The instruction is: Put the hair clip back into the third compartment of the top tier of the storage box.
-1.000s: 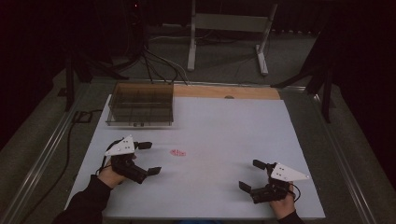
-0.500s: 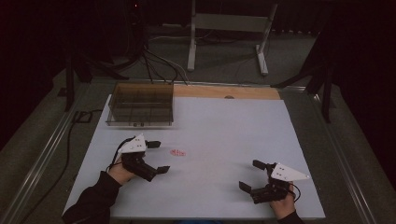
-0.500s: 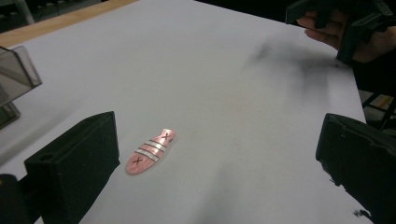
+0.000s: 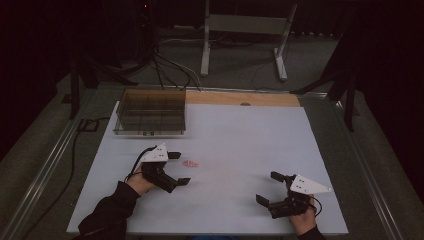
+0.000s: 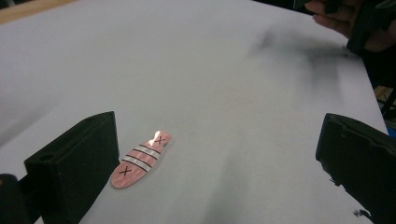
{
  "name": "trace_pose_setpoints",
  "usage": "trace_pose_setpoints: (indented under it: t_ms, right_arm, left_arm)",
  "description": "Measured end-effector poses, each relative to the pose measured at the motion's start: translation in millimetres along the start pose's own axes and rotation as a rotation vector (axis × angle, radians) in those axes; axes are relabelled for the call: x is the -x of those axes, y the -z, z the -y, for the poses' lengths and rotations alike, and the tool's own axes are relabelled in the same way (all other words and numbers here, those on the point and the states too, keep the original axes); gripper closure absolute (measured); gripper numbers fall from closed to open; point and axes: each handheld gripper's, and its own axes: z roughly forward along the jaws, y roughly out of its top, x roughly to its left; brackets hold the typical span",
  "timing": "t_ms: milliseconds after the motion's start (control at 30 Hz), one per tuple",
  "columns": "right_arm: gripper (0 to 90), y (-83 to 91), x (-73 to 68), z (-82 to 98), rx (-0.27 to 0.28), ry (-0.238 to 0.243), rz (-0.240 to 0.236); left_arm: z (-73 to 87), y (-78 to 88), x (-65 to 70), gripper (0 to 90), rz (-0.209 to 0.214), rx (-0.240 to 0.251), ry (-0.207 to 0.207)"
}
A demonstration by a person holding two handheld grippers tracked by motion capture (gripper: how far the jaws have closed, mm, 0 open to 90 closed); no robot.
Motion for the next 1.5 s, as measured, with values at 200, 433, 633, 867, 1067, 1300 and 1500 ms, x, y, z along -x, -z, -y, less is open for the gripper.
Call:
trace_pose_setpoints:
  t_ms: [200,433,633,867,1067,1300,1500]
  right_arm:
    - [0.0,0.2,-1.0,-0.2,-0.003,0.002,-0.007]
    - [0.0,0.3,-1.7,-0.3,-0.004,0.005,-0.009]
    - [0.0,0.5,-1.4,-0.3,-0.005,0.005,-0.006]
    - [0.0,0.5,-1.5,-0.3,-0.005,0.005,-0.007]
    - [0.0,0.2,-1.3,-0.3,-0.007,0.001,-0.01]
    - [0.0,0.6,-1.2,-0.2,-0.006,-0.001,-0.011]
    - [0.0,0.9,-1.2,-0.4,-0.004,-0.006,-0.014]
  left_arm:
    - [-0.9,-10.5,-2.1,0.6,-0.012,-0.025,-0.006]
    - [0.0,-21.2,-5.8,0.6,-0.041,-0.071,-0.009]
    - [0.4,-27.7,-9.0,0.6,-0.065,-0.095,-0.007]
    - [2.5,-33.9,-11.9,0.6,-0.069,-0.134,0.003]
    - [2.2,-40.0,-14.3,4.4,-0.084,-0.185,0.006]
    - [0.1,-45.8,-16.5,7.6,-0.127,-0.24,0.016]
    - [2.6,-48.9,-15.5,17.4,-0.139,-0.29,-0.018]
